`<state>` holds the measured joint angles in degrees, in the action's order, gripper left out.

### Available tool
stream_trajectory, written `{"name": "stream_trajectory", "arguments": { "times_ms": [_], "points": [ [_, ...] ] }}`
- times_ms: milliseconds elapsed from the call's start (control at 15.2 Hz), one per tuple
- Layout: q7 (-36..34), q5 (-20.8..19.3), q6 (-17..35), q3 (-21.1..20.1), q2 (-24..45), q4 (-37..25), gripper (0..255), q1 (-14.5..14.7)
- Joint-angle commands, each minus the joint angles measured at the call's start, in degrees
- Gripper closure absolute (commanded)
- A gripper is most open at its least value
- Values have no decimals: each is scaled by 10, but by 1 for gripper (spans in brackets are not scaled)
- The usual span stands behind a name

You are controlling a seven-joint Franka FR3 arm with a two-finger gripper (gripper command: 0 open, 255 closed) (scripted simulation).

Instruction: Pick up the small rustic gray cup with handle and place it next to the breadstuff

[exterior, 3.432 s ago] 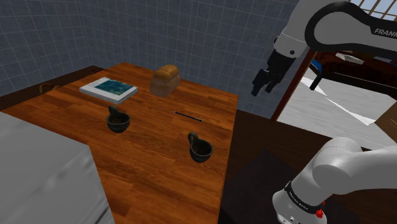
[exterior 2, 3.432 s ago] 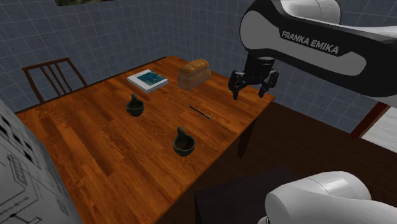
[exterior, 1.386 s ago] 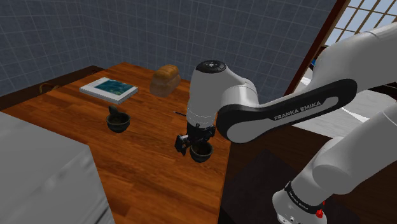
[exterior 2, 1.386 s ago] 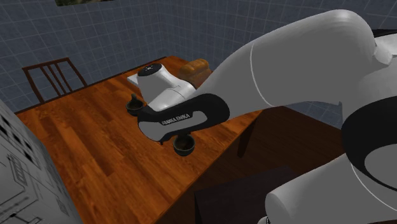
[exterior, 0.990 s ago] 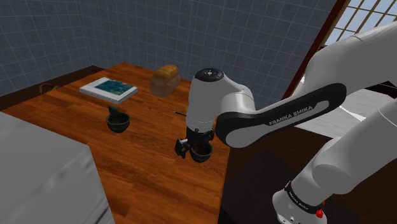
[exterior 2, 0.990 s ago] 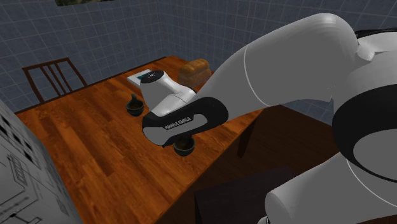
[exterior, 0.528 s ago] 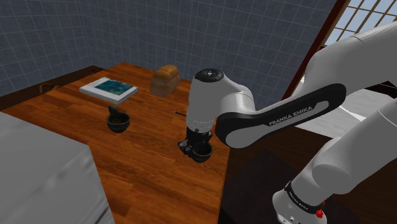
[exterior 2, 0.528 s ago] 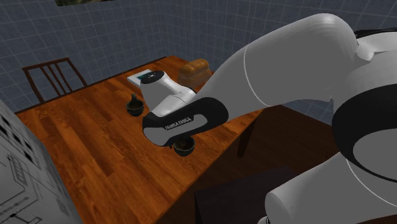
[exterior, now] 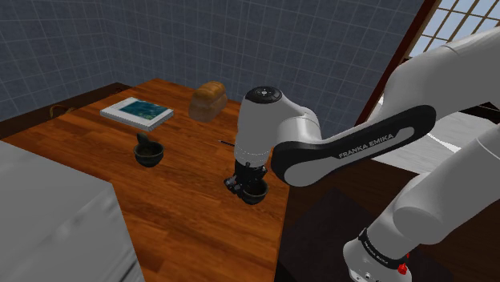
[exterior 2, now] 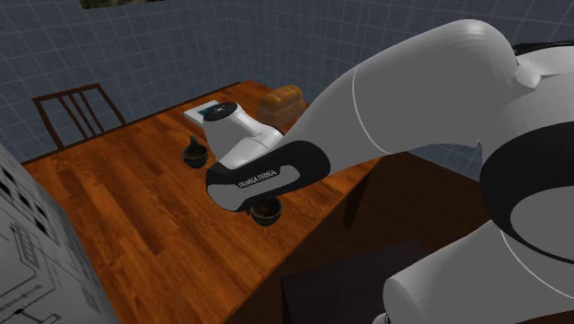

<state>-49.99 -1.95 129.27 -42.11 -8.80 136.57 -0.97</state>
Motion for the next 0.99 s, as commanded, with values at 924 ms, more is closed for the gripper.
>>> {"name": "stream_trajectory", "arguments": {
  "times_ms": [924],
  "points": [
    [48,46,-120,28,-68,-66,255,12]
  ]
}}
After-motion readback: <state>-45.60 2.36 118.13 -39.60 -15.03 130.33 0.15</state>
